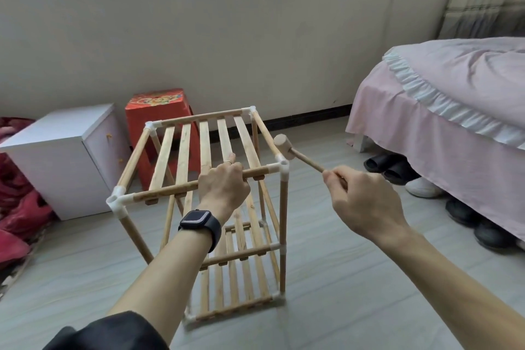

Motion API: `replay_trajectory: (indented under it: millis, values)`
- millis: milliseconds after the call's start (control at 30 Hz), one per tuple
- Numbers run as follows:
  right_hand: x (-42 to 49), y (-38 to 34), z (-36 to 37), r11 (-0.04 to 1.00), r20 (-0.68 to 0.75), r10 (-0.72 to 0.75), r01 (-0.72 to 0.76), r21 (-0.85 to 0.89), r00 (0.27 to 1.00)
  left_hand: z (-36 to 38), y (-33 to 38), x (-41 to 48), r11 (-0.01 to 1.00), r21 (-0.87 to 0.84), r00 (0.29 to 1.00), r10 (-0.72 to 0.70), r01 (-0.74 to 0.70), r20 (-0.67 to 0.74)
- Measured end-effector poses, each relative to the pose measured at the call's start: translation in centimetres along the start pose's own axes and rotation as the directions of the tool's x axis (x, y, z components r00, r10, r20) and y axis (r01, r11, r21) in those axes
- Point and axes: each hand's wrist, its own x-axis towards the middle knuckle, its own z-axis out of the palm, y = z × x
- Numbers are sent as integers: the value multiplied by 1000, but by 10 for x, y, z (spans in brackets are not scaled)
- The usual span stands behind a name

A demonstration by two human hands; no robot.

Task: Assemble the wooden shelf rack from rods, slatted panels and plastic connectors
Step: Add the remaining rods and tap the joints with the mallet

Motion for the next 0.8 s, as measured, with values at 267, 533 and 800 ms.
replay_trajectory:
  millis: [267, 533, 800]
  values:
    - [-6, -2, 9, 987, 29, 54, -58, 147, 998, 4, -3, 0, 1000, -17, 999, 9, -9, -37]
    - [-4, 4, 13, 972, 18, 124, -126, 198, 992, 7, -13, -3, 990, -2, 985, 140, -141, -98]
    - [-3, 6, 18, 968, 71, 172, -182, 175, 982, 3, -23, -5, 977, -96, 980, 184, -191, -71]
